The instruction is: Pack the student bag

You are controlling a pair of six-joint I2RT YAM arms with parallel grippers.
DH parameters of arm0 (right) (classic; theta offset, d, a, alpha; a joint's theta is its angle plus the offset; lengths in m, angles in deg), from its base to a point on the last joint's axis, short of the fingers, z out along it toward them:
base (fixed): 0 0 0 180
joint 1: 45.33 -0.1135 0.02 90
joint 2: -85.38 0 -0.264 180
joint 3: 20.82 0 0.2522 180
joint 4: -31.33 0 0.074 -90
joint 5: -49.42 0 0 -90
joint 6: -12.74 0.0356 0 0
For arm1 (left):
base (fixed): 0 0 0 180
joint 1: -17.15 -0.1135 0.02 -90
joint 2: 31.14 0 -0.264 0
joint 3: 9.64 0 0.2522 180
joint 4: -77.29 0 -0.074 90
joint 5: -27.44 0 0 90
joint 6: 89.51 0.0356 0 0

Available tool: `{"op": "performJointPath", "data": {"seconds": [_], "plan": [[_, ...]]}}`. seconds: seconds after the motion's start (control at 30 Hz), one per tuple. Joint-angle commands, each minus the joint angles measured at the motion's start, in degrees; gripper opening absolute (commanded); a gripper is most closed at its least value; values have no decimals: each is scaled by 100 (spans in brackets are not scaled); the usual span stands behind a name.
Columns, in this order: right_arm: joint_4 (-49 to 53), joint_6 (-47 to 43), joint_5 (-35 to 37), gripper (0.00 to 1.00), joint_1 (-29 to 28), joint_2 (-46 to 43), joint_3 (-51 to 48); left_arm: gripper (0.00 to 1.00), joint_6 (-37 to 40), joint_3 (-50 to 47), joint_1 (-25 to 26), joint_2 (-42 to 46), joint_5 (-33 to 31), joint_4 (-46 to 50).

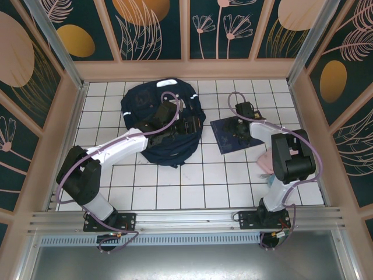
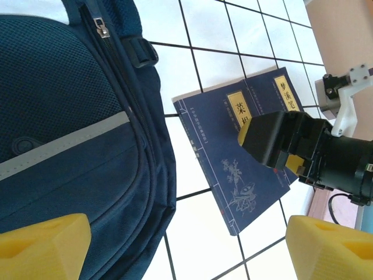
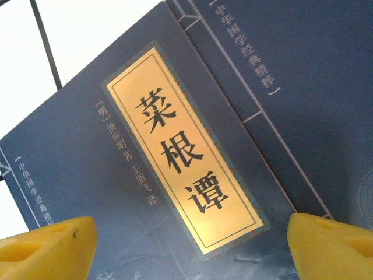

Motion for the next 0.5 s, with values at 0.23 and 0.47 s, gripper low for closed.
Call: {"op": "performJointPath", "data": {"seconds": [0.23, 0.47], "plan": [[110, 902, -431, 79, -756, -1098, -1895, 83, -295, 35, 225, -221, 224, -295], [658, 1156, -235, 78, -1191, -2048, -2306, 78, -383, 294, 511, -579, 236, -190]]}}
